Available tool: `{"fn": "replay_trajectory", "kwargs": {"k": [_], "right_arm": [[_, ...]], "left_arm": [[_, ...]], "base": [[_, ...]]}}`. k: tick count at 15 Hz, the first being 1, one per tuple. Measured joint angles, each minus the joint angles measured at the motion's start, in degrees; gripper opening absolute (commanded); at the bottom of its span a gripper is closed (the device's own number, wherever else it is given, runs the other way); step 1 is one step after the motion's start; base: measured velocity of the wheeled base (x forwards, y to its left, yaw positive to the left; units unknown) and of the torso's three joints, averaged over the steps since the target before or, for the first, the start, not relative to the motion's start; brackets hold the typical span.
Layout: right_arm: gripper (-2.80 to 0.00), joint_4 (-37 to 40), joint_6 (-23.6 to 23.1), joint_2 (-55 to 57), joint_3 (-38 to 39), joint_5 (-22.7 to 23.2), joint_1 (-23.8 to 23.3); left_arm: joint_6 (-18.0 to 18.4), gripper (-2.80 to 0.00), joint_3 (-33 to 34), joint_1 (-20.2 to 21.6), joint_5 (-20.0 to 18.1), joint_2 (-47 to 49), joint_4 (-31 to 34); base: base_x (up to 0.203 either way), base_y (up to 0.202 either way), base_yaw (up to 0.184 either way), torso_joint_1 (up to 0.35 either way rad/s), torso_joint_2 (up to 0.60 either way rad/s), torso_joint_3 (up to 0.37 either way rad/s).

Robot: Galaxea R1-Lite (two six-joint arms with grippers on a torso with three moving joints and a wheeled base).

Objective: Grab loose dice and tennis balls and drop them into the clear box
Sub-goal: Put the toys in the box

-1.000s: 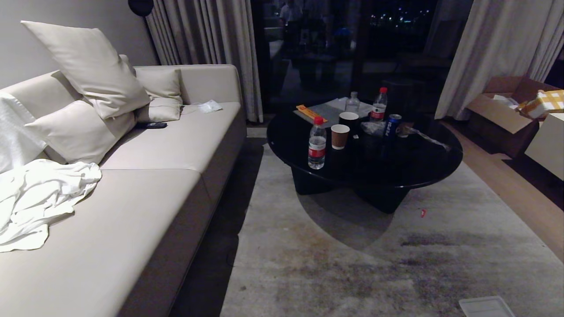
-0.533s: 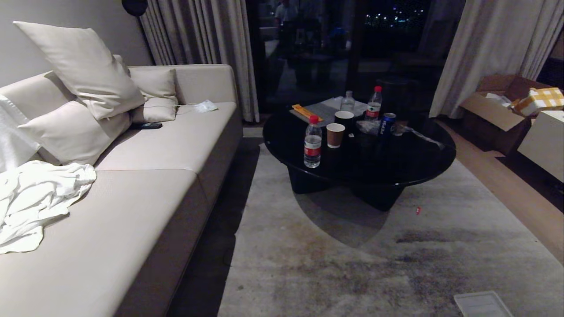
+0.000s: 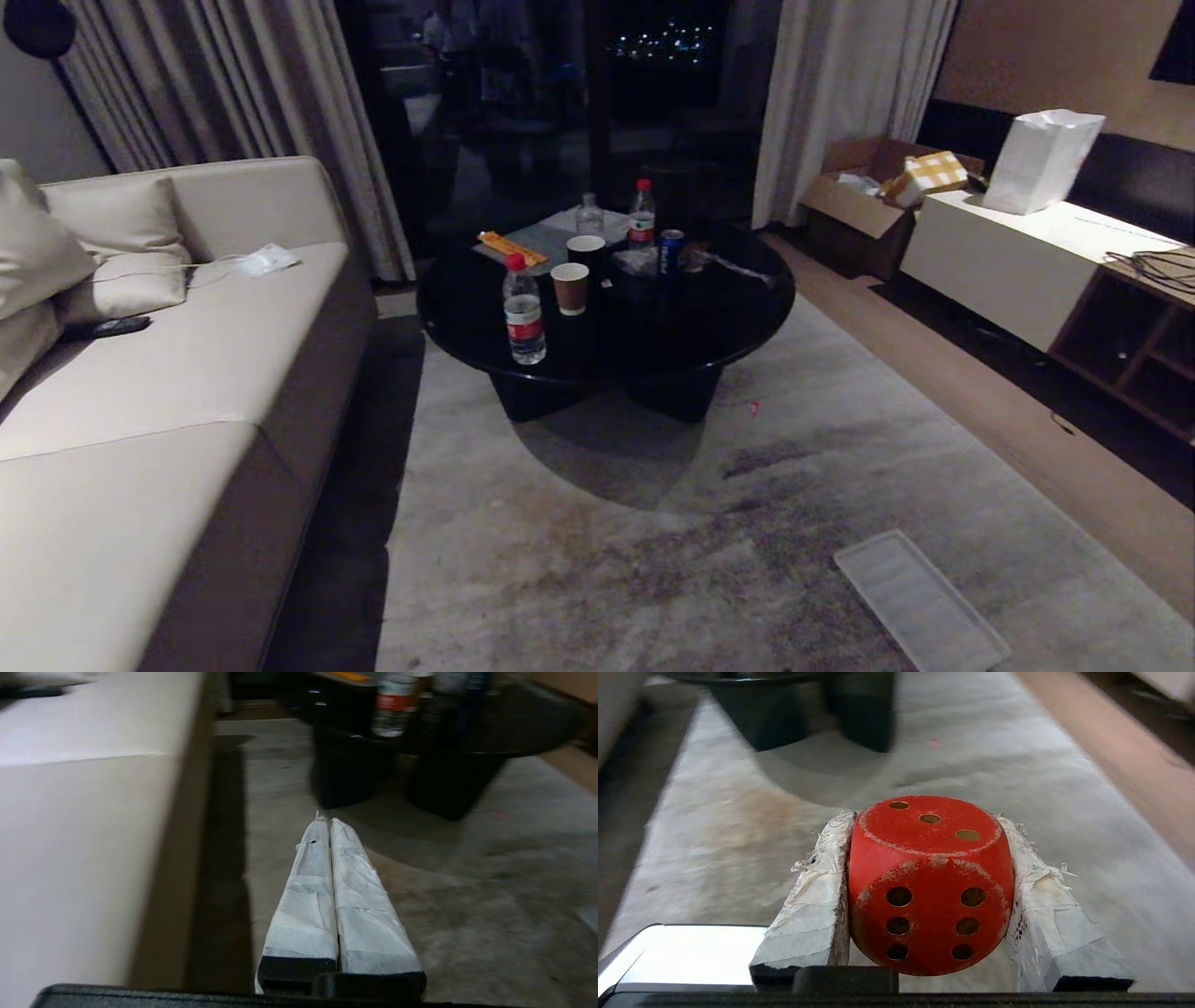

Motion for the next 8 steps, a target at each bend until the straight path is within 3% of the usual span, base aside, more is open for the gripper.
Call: {"fn": "replay_trajectory", "kwargs": {"k": [8], "right_arm": [[-2.8,0.0,0.0,0.0,0.0,-0.05,-0.02]], "left_arm": [[0.01,-2.8,0.0,0.0,0.0,0.0,0.0]], "base": [[0.001,0.011,-0.163,0.004,0.0,0.002]]}}
